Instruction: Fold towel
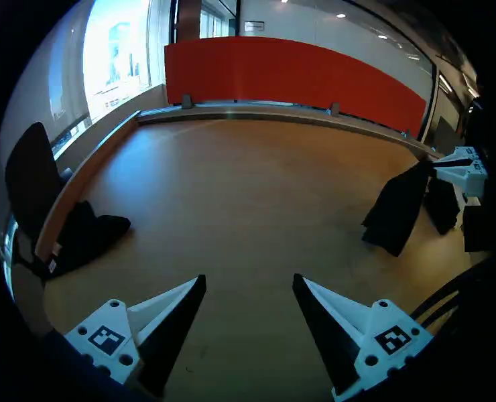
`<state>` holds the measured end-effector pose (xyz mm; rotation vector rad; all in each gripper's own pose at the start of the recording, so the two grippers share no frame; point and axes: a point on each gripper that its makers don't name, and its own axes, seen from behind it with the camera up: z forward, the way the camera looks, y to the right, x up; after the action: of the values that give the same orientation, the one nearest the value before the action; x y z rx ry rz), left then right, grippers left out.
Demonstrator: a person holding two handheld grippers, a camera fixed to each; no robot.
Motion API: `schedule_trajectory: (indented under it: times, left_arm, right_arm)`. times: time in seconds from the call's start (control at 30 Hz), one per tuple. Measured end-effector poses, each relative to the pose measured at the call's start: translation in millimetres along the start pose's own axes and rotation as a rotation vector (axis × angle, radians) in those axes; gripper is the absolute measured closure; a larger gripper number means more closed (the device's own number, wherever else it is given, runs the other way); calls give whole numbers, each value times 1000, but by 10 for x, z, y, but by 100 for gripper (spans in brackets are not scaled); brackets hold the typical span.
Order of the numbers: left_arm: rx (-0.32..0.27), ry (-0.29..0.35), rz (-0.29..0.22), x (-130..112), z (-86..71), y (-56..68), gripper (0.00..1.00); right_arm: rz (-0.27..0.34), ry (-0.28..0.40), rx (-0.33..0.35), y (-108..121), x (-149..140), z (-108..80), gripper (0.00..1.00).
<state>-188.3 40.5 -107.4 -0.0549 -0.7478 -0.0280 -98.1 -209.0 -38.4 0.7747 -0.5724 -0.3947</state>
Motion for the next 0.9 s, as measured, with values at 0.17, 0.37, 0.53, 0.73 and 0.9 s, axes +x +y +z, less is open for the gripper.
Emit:
schedule_trajectory:
  times: [0.17,0.37,0.53,0.73,0.9]
  left_arm:
    - [-8,9,1,46,22,40,4]
    - [-20,13,8,88,46,91,4]
    - [-25,14,16,116,61,118,4]
    - [-27,13,20,141,68,138,4]
    - [-27,10,18,145,78,145,4]
  right_arm:
    - [2,8,-22,94,46,-74,95]
    - [12,12,-51,260,67,-175,95]
    - [16,13,-77,434,73,-267,95]
    - [16,12,-110,691,62,-393,95]
    - [25,12,-143,957,49,-524,95]
